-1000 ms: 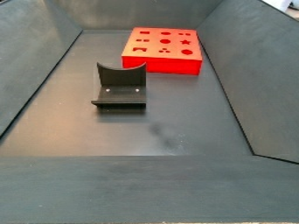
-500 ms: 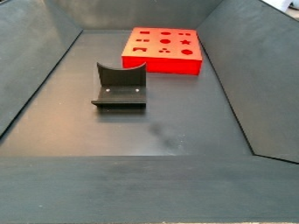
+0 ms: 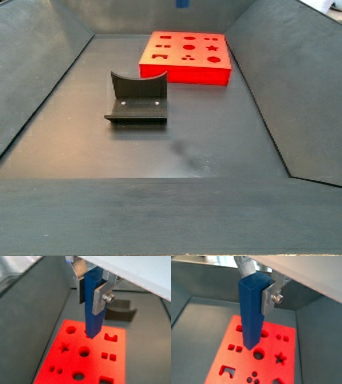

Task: Pick up the rectangle object. Move up. Place the rectangle object on the fixture. Regrasp the rectangle object. Move to above the board. Insert the rectangle object.
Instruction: Insert the rectangle object.

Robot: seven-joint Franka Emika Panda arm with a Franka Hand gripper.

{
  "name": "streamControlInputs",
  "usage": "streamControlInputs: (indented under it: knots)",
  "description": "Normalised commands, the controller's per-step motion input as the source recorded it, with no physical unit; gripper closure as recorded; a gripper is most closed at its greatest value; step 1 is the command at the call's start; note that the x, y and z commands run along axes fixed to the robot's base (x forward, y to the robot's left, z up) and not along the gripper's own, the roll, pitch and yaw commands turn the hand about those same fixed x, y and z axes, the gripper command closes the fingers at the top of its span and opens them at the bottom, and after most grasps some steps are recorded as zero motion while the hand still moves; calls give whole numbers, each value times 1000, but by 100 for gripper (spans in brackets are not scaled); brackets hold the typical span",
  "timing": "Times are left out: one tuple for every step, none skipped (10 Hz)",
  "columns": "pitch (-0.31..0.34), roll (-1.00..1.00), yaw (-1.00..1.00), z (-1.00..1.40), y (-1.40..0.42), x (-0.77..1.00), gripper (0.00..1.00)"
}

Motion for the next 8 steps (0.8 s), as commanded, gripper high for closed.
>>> streamControlInputs:
  knots:
    - [-3,-11,-1000,-303,0,0,100]
    - [-1,-11,-1000,-306,0,0,100]
    - [-1,-11,-1000,-306,0,0,100]
    - [-17,-3,-1000,-314,-80,0,100]
    - [-86,0,-854,-346,-369,0,100]
    - [-76,0,-763,-343,-503,0,100]
    - [-61,10,-689,-343,-606,0,100]
    - [-60,17,-637,-340,-669,0,100]
